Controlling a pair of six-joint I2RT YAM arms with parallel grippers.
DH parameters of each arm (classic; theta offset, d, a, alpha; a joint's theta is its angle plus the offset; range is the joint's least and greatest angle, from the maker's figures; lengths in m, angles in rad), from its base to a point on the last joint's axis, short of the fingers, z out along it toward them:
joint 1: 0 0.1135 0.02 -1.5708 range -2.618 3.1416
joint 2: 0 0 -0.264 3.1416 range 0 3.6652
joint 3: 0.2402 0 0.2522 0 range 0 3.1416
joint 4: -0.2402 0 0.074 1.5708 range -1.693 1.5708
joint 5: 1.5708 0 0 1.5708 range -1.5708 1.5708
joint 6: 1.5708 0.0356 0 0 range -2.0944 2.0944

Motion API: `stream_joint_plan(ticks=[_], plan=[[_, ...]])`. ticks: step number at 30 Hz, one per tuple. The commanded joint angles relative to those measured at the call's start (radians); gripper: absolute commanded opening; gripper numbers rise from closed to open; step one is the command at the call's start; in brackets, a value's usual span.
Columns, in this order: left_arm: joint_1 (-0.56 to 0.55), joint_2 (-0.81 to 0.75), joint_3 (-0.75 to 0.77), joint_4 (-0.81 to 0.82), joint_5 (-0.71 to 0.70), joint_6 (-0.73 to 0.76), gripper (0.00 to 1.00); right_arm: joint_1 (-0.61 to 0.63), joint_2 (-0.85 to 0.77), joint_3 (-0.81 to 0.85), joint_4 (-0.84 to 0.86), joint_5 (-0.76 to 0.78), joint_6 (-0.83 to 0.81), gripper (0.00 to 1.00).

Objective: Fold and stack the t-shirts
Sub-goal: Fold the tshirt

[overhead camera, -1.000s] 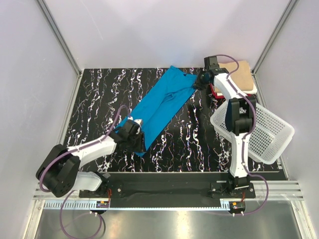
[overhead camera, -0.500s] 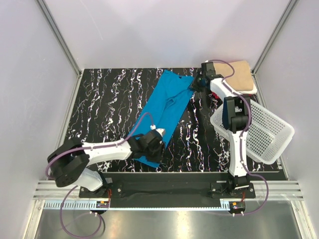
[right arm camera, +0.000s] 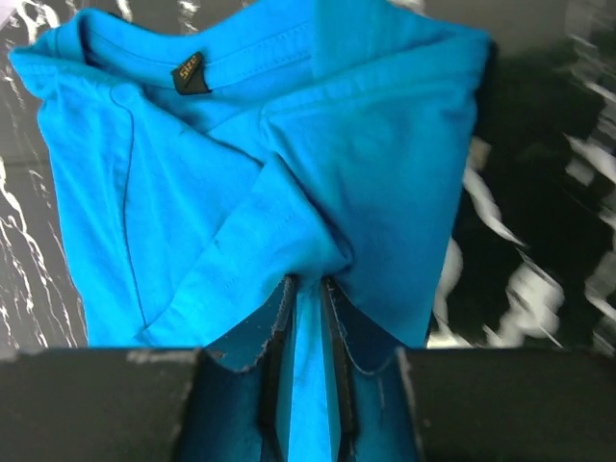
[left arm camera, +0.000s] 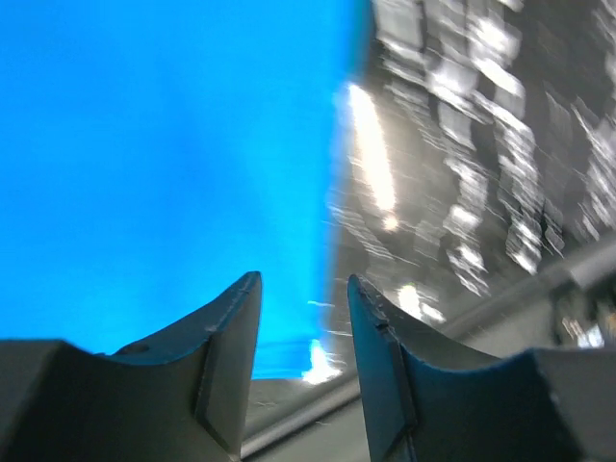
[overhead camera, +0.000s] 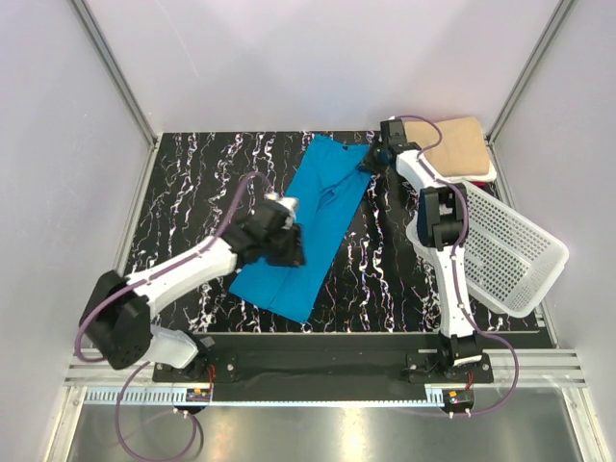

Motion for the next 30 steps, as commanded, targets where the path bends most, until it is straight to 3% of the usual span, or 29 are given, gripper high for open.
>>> stream_joint_plan(ticks=[1, 6, 10, 13, 17, 23, 30], plan=[[0.173, -0.091, -0.074, -0.088, -0.036, 0.084, 0.46, 0.043, 0.075, 0.163, -0.062, -0.003, -0.012, 0.22], [0.241, -0.099, -0.140, -0.091, -0.058, 0.114, 0.46, 0.078, 0.215, 0.393, -0.124, -0.013, -0.016, 0.22], [0.244, -0.073, -0.197, -0.065, -0.046, 0.082, 0.45, 0.078, 0.241, 0.452, -0.125, -0.006, -0.015, 0.22], [0.238, -0.076, -0.275, -0.001, 0.026, 0.043, 0.44, 0.075, 0.215, 0.460, -0.125, -0.004, -0.045, 0.23], [0.158, -0.078, -0.353, 0.079, 0.031, 0.013, 0.44, 0.058, 0.059, 0.380, -0.131, -0.055, -0.055, 0.36], [0.025, -0.004, -0.363, 0.175, 0.019, -0.073, 0.44, 0.058, -0.282, 0.049, -0.148, -0.027, -0.056, 0.41], [-0.109, 0.083, -0.311, 0.283, 0.060, -0.147, 0.42, 0.100, -0.720, -0.662, -0.151, 0.033, -0.018, 0.41]])
